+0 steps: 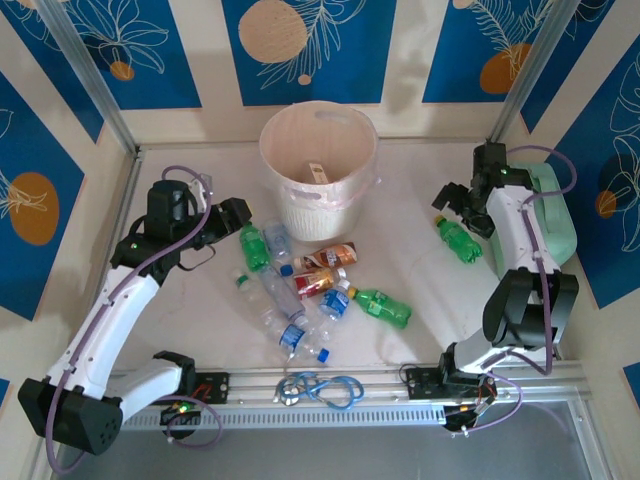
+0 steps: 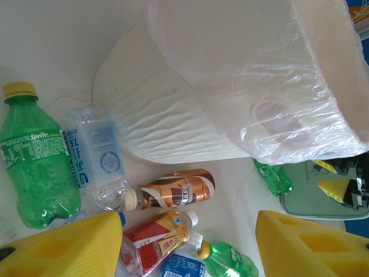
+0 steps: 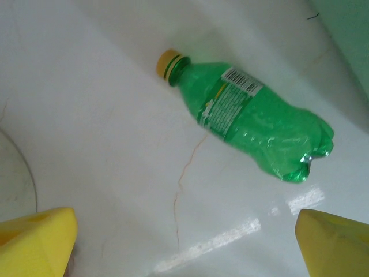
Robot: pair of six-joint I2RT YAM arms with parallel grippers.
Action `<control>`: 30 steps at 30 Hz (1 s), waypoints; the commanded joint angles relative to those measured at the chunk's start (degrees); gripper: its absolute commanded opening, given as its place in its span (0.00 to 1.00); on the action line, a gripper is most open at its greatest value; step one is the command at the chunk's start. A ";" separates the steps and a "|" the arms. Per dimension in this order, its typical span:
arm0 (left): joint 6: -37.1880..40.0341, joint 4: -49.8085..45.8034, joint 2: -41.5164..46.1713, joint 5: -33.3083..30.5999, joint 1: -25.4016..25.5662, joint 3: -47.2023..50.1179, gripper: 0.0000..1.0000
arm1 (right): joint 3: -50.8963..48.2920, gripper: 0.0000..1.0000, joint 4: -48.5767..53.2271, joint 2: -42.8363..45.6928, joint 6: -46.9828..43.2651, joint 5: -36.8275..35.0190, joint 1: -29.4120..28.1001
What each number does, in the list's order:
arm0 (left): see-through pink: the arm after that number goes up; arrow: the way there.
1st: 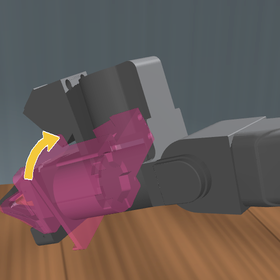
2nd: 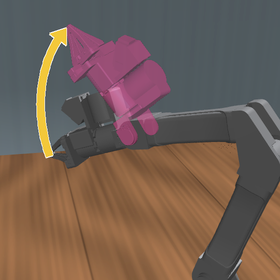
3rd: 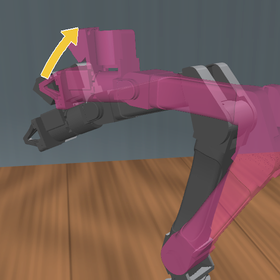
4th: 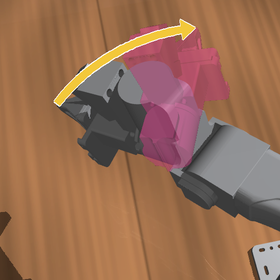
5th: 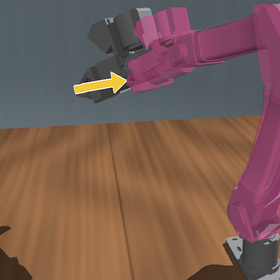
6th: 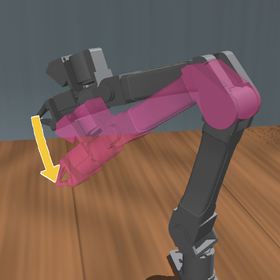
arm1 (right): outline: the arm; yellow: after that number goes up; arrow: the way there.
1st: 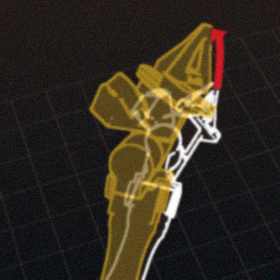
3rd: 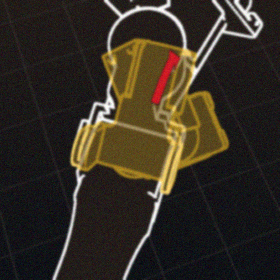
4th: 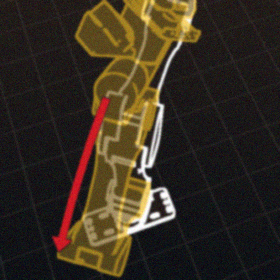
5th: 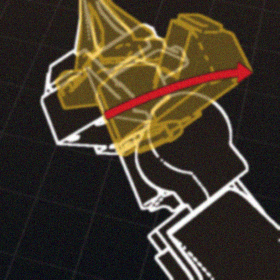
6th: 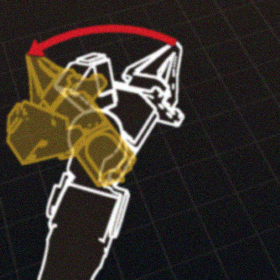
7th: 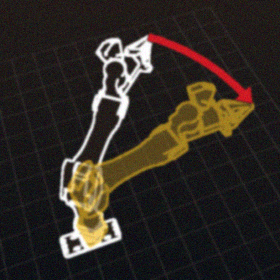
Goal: Put the plastic bottles in the bin
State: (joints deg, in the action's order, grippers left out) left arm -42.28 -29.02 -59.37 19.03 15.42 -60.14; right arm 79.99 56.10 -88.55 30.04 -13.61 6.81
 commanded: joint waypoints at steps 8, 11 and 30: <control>-0.54 0.81 0.14 0.73 -0.99 1.10 0.63 | 4.67 0.97 -1.75 -12.11 -1.49 -12.06 -1.11; -0.28 0.67 0.09 0.83 -1.01 1.18 0.63 | 4.05 0.97 -3.02 -14.19 -2.21 -10.96 -0.25; -0.85 1.42 0.13 1.01 -1.03 1.62 0.63 | 0.27 0.96 -3.67 -18.17 -3.70 -5.73 -6.16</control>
State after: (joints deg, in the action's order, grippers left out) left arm -42.65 -28.73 -59.42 19.03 15.38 -59.13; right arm 81.21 51.66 -106.96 26.94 -22.26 2.94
